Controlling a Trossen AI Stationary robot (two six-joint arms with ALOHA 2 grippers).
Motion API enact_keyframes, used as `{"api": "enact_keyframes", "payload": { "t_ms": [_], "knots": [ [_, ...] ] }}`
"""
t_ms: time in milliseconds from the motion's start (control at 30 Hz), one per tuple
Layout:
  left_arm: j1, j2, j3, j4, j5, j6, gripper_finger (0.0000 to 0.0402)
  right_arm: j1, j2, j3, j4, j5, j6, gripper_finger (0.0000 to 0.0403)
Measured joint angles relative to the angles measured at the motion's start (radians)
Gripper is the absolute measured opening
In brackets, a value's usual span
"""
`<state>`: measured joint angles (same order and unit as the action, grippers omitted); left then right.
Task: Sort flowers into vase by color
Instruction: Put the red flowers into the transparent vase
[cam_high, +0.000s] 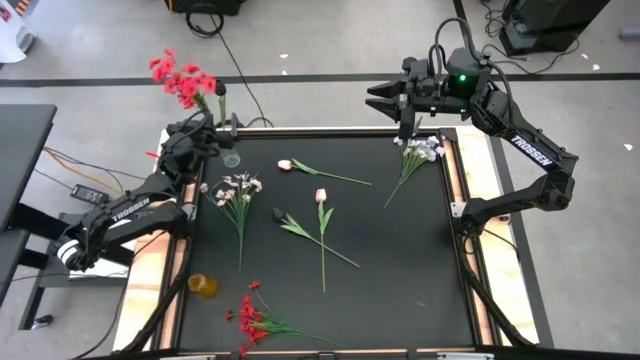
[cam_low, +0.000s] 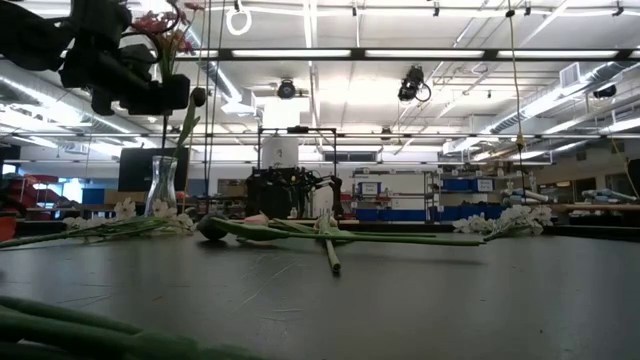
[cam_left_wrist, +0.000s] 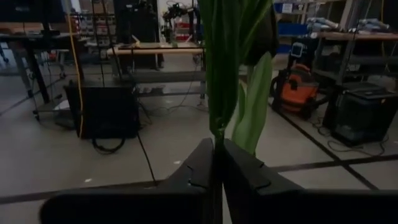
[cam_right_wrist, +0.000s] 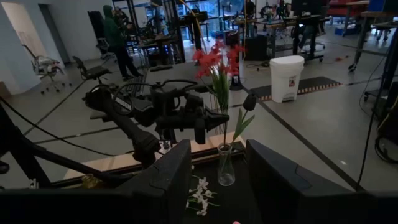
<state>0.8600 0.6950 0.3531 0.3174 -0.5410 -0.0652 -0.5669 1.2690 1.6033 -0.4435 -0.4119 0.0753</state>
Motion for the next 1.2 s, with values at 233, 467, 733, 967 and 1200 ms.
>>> {"api": "enact_keyframes", "payload": {
  "t_ms": [233,467,733,967,1200],
  "knots": [
    [-0.007,-0.001,0.0,-0.056,-0.004,-0.032,0.0108,0.0,0.0,0.0,0.0,0.0,0.0,0.0161],
    [-0.017,-0.001,0.0,-0.248,0.05,-0.218,0.0191,0.0,0.0,0.0,0.0,0.0,0.0,0.0161],
    [0.007,-0.001,0.097,-0.479,0.191,-0.36,0.0237,0.0,0.0,0.0,0.0,0.0,0.0,0.0161],
    [0.055,-0.001,0.262,-0.698,0.304,-0.392,0.024,0.0,0.0,0.0,0.0,0.0,0.0,0.0161],
    [0.117,0.057,0.399,-0.897,0.311,-0.393,0.024,0.0,0.0,0.0,0.0,-0.001,0.0,0.0161]
  ]
}}
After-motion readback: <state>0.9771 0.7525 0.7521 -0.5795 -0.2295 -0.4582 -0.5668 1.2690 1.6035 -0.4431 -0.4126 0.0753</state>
